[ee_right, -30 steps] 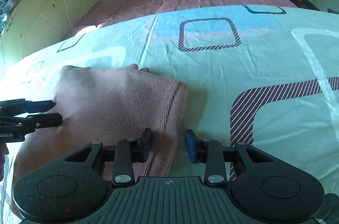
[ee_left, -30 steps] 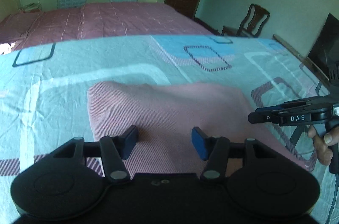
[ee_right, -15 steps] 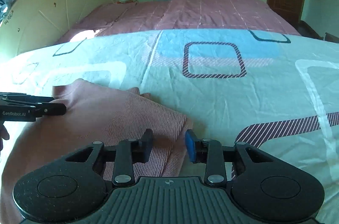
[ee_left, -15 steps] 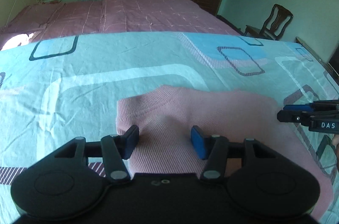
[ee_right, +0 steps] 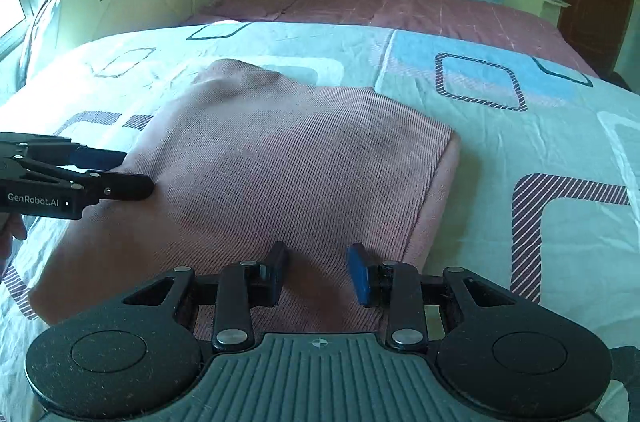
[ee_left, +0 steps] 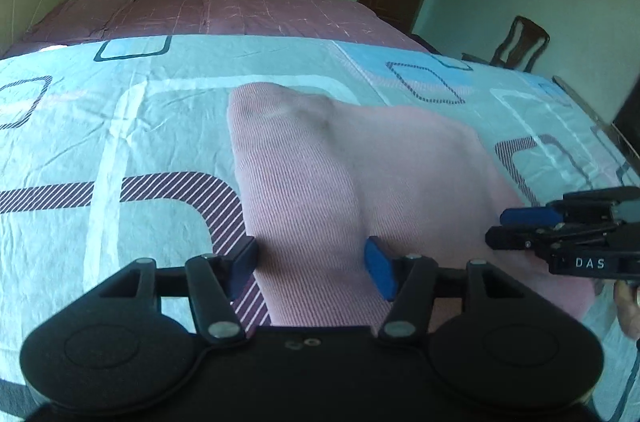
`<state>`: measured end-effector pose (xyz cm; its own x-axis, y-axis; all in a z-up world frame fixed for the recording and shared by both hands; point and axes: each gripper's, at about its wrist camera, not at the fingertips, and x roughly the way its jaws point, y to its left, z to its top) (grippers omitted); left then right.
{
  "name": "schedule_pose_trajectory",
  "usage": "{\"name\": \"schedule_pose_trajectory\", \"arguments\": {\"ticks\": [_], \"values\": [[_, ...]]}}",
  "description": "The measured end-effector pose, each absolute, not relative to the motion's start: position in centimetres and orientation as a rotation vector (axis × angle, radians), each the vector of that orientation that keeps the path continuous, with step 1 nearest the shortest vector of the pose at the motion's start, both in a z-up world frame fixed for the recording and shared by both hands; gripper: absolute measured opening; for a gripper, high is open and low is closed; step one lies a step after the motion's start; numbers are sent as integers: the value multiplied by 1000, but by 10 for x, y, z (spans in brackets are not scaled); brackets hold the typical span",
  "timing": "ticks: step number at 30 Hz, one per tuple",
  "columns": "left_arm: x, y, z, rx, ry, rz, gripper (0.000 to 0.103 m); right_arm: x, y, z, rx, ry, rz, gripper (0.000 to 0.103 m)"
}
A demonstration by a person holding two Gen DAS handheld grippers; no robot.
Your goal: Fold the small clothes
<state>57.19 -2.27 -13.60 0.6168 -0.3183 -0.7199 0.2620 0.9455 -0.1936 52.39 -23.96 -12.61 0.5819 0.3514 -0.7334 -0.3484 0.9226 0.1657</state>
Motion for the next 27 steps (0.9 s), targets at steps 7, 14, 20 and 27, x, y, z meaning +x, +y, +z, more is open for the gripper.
{"name": "schedule_pose_trajectory", "arguments": {"ticks": [7,14,20,27], "values": [[510,-27,-133,-39,836,-327,53,467,-222,-115,-39,837,512,33],[460,-8,-151,-65,870,-238,57,424,-229,-140,-96,858,494,33],[450,7,-144,-101,861,-167,56,415,-246,-118,-10,766,469,33],[441,-1,-146,-48,896,-155,58,419,-253,-136,-61,871,431,33]]}}
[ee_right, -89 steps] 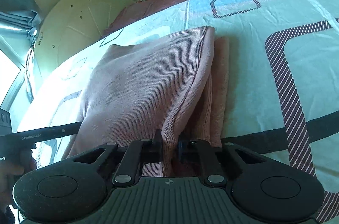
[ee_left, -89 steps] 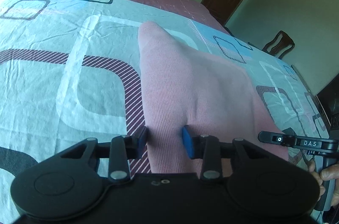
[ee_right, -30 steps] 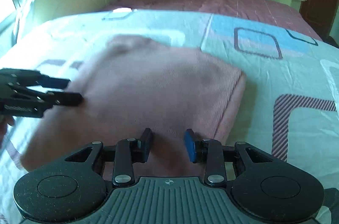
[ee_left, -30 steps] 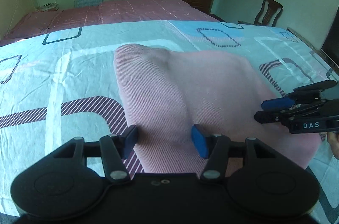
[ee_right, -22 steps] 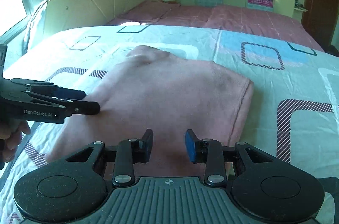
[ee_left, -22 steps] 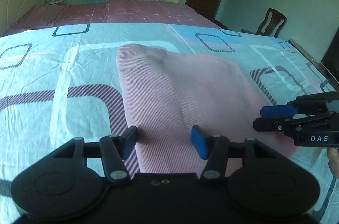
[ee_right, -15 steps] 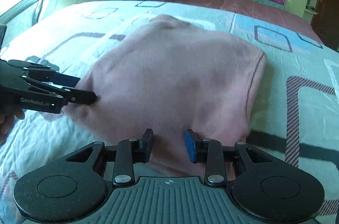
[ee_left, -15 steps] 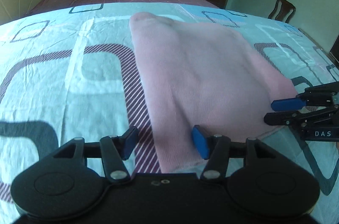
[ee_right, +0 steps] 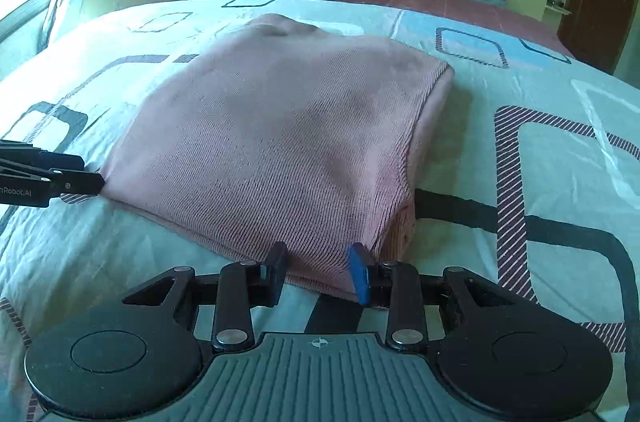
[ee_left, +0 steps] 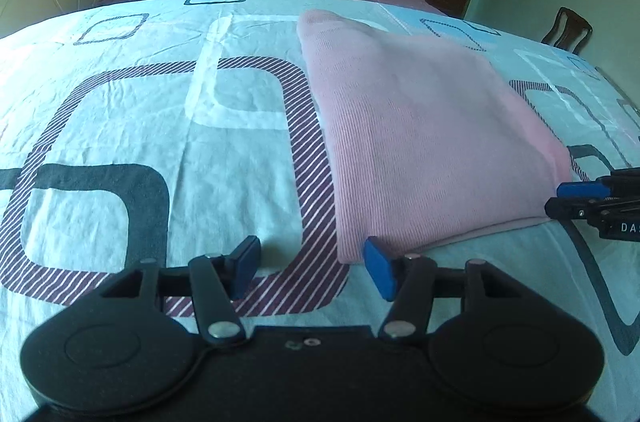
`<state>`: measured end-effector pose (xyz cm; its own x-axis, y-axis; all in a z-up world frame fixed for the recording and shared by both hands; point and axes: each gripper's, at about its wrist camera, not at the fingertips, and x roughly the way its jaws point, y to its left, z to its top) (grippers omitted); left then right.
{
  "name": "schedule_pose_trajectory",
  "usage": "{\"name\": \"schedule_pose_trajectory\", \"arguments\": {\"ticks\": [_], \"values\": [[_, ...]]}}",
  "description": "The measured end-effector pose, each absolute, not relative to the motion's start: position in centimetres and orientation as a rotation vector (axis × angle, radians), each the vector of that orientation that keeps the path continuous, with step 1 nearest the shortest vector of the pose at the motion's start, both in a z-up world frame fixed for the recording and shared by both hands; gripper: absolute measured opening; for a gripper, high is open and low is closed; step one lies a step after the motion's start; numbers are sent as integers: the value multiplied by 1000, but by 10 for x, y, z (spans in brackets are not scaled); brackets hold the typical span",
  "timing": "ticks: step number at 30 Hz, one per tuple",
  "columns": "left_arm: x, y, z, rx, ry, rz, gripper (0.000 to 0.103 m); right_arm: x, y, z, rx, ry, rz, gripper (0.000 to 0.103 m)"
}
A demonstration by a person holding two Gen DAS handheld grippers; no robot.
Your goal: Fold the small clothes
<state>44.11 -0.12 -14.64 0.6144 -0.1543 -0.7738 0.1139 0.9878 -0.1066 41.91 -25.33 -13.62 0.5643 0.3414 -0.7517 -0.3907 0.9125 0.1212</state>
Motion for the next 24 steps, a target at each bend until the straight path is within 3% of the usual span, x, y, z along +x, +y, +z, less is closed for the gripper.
{"name": "schedule_pose_trajectory", "arguments": {"ticks": [2,4,8,9,10,11,24], "values": [[436,2,-143,-79,885,-149,81,415,-267,-129,4,845,438,33],[436,4,-138,-90,836,-136,88,419,-286,-122,123,824,437,33],[464,13,-127,-256,802,-180,88,455,-324,-121,386,848,397,35],[474,15,-126,-301,798,-200,88,466,-333,-124,439,856,394,43],[485,17,-126,-342,804,-217,88,475,-339,-127,479,861,388,61],[496,18,-126,-378,813,-239,88,486,-348,-131,521,864,378,67],[568,33,-165,-542,978,-342,85,562,-383,-173,780,1006,615,67]]}}
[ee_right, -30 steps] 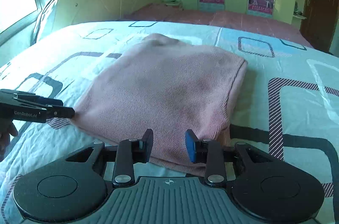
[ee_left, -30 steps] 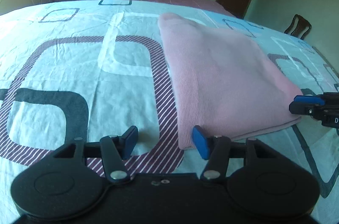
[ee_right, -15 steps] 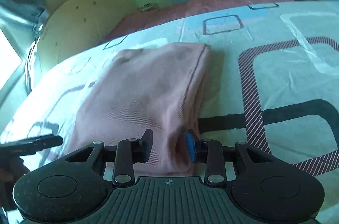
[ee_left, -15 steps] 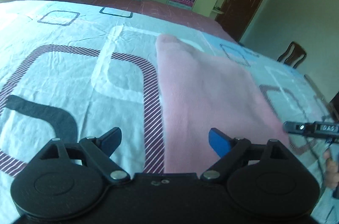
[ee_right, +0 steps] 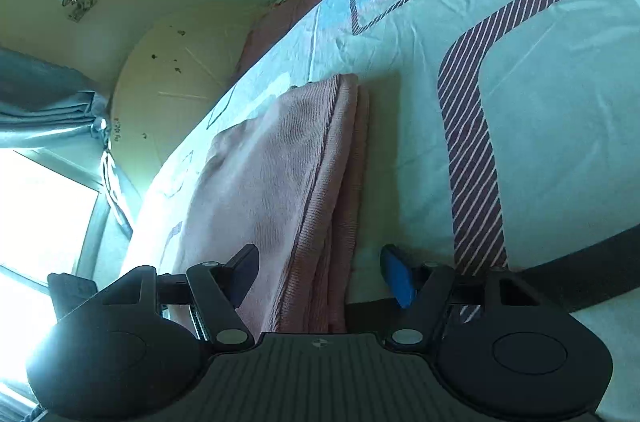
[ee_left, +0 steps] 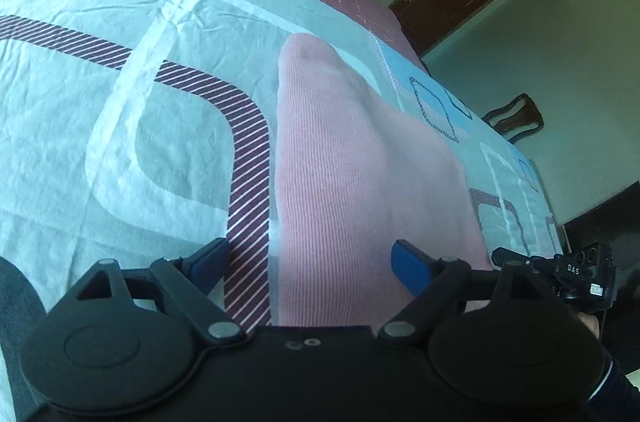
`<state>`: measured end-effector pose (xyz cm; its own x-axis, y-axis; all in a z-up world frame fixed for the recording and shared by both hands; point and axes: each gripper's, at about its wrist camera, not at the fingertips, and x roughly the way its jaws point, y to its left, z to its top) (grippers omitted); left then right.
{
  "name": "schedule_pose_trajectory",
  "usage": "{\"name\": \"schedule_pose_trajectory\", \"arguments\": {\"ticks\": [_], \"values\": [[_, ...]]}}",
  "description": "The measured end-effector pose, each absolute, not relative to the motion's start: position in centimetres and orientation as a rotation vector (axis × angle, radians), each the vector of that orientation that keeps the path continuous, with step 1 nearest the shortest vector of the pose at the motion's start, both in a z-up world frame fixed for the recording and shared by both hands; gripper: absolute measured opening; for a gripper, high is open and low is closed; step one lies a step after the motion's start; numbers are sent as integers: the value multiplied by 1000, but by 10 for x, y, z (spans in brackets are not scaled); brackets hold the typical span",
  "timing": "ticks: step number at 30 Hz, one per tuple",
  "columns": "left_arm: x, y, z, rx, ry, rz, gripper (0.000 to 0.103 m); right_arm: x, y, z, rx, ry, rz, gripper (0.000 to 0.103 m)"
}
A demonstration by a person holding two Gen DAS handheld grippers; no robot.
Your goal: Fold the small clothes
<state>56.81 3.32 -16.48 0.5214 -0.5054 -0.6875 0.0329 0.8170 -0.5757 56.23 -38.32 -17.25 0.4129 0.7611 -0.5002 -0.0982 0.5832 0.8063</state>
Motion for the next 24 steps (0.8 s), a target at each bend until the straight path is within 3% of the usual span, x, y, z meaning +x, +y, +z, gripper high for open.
{"name": "schedule_pose_trajectory", "arguments": {"ticks": [5,7,18,20,21,23,24], "values": [[587,24,-168,-544,996,-385,71,582,-370,-175,786,1022,674,64],[594,17,-168,-533,1006,-402,64,586,-362,-176,792,1033,677,56],[603,-17,-163,-377,1014,-386,71,586,-350,-166,666,1029,632,54],[602,-23,-158,-317,1009,-377,57,588,-331,-160,586,1029,612,38],[602,-25,-155,-296,1004,-376,53,588,-324,-157,558,1033,610,21],[601,-29,-146,-247,991,-376,39,582,-314,-147,476,1007,586,20],[600,-31,-142,-228,985,-379,37,579,-311,-142,448,995,578,20]]}}
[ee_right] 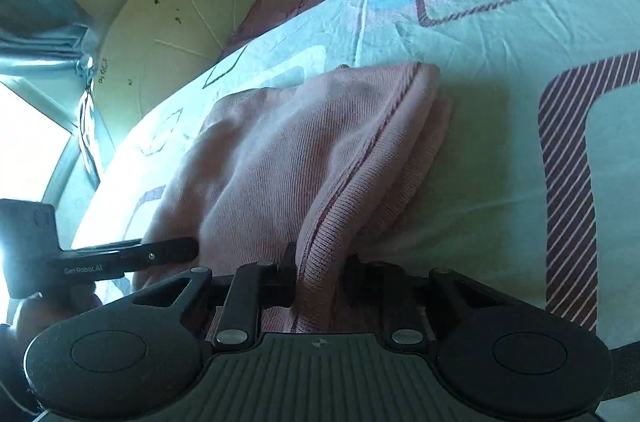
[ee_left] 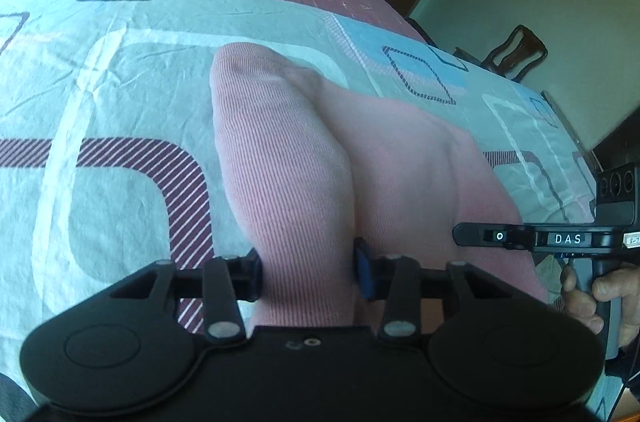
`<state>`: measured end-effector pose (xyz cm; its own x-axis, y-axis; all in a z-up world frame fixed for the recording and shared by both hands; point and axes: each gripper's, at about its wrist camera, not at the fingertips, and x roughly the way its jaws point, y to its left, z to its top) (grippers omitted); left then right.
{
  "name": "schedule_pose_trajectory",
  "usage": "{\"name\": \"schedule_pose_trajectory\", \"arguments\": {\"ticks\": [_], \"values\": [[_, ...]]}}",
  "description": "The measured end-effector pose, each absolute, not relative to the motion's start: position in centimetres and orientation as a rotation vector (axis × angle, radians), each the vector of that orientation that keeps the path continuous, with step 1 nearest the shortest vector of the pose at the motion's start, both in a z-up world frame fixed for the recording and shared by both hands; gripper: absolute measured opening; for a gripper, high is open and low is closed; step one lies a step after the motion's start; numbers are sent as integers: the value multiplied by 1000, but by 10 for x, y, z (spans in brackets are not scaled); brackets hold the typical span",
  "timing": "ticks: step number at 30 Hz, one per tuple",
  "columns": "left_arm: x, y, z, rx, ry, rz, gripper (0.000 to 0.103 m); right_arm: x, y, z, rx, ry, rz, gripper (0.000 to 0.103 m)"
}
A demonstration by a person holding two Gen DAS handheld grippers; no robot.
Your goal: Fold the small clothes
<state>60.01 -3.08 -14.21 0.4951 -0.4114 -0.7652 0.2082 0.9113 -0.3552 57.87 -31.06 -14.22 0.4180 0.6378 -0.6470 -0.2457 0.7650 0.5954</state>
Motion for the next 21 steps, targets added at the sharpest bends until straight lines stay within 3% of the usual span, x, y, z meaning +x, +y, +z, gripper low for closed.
{"name": "schedule_pose_trajectory", "arguments": {"ticks": [5,21], "values": [[592,-35,-129,-154,954,-397,31,562,-295,-117,371,939,548,19],[537,1,-71,59,816,-415,31,526,-219,-59,262,847,556,19]]}}
